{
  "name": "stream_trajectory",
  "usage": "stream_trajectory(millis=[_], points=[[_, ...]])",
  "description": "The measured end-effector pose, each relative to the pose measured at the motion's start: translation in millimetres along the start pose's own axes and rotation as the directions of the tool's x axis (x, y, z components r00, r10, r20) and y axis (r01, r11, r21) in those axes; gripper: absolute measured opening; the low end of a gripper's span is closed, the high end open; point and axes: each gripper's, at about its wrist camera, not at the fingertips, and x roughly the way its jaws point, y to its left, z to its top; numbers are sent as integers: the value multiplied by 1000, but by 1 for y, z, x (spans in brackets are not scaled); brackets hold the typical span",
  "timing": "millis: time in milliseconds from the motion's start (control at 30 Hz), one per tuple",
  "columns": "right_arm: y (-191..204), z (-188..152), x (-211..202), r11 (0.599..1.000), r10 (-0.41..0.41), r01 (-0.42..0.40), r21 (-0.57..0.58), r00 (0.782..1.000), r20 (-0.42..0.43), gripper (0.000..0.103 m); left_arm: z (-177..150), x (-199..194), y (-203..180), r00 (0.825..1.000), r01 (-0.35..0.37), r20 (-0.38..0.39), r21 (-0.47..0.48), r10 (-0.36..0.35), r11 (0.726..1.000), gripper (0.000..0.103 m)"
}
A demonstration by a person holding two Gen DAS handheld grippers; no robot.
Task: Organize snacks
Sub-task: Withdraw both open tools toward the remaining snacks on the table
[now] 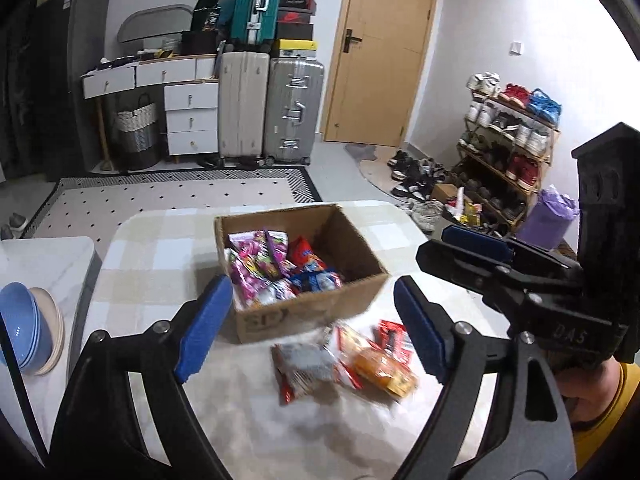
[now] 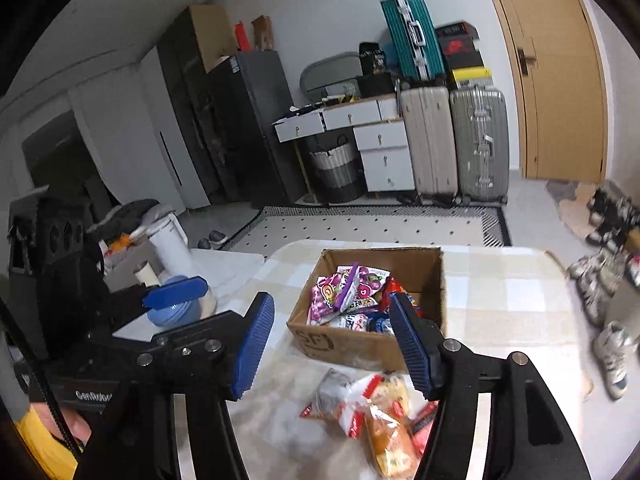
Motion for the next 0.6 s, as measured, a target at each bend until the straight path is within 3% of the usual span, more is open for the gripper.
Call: stream_trajectory(millis=[233, 467, 600], points=[[24, -25, -60, 999, -32, 37, -40, 994, 101, 84, -25, -61, -20, 998, 10, 57, -11, -9, 1000, 84], [54, -76, -117, 998, -28, 40, -57, 980, 199, 94, -72, -125, -35, 992, 13, 126, 9, -14, 1000, 91], [65, -106, -144, 1000, -11, 7, 17, 973, 229, 100, -102, -158, -35, 983, -12, 181, -18, 15, 1000, 102]])
